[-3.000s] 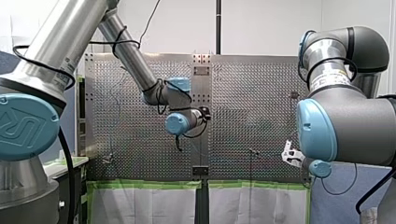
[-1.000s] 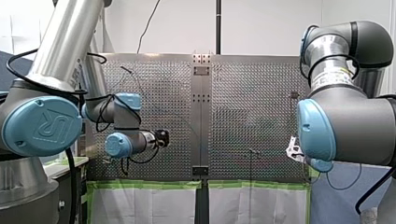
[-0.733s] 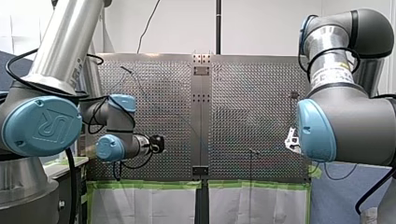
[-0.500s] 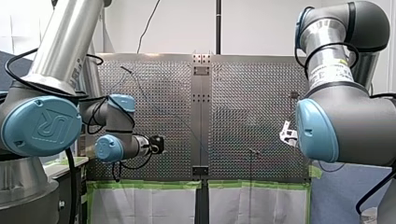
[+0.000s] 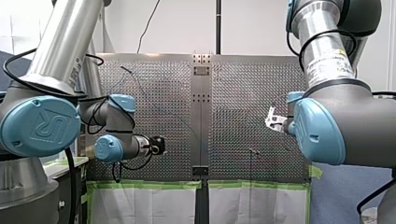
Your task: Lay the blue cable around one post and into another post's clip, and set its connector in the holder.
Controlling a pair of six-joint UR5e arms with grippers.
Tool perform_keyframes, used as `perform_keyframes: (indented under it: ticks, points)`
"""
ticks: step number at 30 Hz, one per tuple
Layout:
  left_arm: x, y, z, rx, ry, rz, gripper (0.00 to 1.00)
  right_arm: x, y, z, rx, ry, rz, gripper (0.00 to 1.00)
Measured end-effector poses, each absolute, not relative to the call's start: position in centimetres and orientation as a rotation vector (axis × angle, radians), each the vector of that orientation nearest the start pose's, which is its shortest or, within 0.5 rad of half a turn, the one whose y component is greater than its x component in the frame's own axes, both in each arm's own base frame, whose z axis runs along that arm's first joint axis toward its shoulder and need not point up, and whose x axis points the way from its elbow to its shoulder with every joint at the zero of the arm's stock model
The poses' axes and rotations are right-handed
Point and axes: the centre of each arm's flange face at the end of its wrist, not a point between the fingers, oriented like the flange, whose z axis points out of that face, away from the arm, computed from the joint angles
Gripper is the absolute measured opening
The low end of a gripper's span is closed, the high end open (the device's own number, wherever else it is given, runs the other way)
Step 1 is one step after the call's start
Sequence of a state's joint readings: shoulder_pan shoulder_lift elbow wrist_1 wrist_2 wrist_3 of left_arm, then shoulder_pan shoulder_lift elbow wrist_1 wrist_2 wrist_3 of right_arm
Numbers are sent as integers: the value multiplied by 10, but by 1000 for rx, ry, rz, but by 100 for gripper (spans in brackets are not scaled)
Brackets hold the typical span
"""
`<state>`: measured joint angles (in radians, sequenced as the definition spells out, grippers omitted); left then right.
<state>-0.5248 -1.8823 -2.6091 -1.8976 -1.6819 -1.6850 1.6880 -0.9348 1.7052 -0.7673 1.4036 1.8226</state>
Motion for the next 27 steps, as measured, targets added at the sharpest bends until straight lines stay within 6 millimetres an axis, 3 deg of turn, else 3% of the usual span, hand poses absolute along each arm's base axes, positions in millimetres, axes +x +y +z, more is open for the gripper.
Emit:
perform_keyframes:
  ticks: [27]
  points:
    - [191,-262,73,282,1695,-398,100,237,-573,249,1306,-1236,1491,0]
